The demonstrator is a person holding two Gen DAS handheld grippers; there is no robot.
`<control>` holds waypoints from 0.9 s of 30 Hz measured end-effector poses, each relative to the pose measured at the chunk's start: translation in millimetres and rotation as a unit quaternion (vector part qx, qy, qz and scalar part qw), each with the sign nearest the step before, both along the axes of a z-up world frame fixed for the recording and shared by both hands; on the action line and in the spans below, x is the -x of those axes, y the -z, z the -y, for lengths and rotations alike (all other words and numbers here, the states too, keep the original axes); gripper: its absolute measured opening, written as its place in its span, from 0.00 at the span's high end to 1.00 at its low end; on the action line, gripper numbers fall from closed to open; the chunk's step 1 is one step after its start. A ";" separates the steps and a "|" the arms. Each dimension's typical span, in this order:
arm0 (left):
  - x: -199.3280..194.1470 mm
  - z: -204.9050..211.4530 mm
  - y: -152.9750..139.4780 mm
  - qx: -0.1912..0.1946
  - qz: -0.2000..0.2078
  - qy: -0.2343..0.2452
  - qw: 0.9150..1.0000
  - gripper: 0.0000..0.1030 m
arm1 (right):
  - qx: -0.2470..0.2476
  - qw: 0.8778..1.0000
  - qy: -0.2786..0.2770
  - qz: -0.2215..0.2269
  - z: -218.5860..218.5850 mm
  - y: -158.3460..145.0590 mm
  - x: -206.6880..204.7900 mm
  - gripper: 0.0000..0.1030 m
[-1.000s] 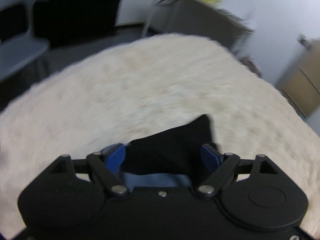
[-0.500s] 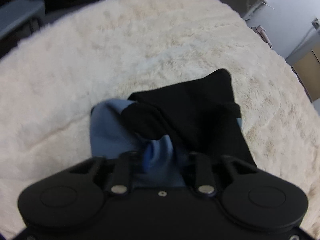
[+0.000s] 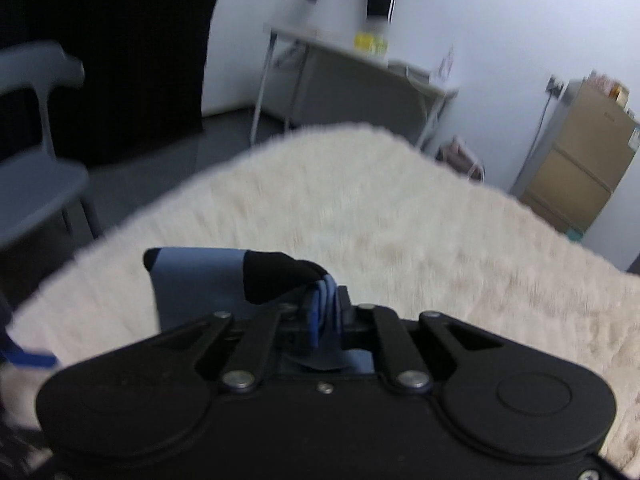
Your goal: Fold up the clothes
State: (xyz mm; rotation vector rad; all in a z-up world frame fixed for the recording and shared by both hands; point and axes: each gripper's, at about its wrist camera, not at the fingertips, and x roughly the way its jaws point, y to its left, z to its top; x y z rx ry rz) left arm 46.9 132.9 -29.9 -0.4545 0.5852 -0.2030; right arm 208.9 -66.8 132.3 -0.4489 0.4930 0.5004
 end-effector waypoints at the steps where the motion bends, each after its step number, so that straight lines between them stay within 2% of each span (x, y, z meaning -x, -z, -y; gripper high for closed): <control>1: -0.2 -0.1 0.0 0.000 0.000 -0.001 1.000 0.00 | -0.021 1.000 -0.009 0.008 -1.3 -14.7 6.7 0.94; 10: -1.2 -0.2 0.6 -0.004 -0.003 -0.001 1.000 0.00 | -0.108 0.992 -0.021 0.062 30.7 -89.5 27.9 0.94; 18: -6.4 2.8 4.3 -0.006 -0.010 0.004 1.000 0.00 | -0.181 0.977 -0.029 0.108 60.6 -154.1 45.6 0.94; 22: -7.6 4.3 5.3 -0.006 -0.008 0.003 1.000 0.00 | -0.194 0.970 -0.068 0.129 53.5 -182.2 57.9 0.94; 27: -6.2 1.4 4.7 -0.004 -0.008 -0.004 1.000 0.00 | -0.220 0.955 -0.105 0.169 49.8 -211.9 68.9 0.94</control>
